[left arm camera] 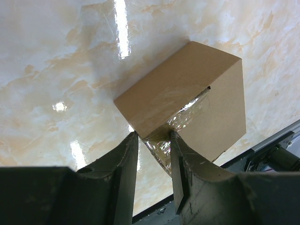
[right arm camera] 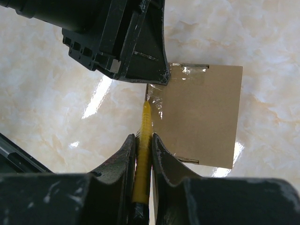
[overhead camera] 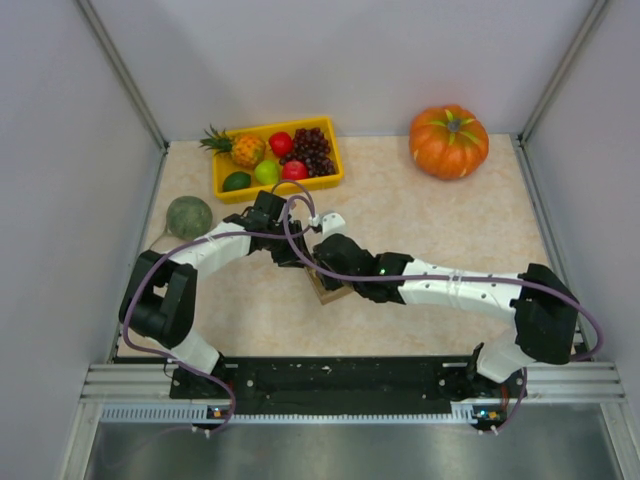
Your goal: Unpack the express box
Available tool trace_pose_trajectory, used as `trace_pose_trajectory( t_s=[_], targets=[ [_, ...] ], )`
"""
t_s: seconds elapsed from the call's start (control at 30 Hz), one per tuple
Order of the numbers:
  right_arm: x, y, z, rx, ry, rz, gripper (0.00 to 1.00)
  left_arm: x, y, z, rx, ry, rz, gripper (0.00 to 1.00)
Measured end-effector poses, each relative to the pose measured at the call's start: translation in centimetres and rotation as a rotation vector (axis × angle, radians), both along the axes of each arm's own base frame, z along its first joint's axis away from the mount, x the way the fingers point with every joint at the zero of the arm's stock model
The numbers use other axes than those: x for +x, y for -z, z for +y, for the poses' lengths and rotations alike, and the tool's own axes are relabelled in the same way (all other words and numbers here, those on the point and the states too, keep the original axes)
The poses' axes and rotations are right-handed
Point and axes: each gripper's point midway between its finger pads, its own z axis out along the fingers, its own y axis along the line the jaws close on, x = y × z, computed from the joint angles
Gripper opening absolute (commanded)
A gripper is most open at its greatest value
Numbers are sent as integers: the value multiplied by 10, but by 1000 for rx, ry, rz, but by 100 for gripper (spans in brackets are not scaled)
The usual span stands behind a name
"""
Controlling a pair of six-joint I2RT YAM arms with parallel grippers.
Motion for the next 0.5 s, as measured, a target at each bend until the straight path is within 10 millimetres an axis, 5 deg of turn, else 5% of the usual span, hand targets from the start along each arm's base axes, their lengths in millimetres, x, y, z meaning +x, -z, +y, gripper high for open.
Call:
trace_pose_trajectory(
  t_s=[0.5],
  targets=[
    [-19, -1, -12, -34, -16, 41, 0, 0, 0, 0, -1, -9, 7, 35]
  ],
)
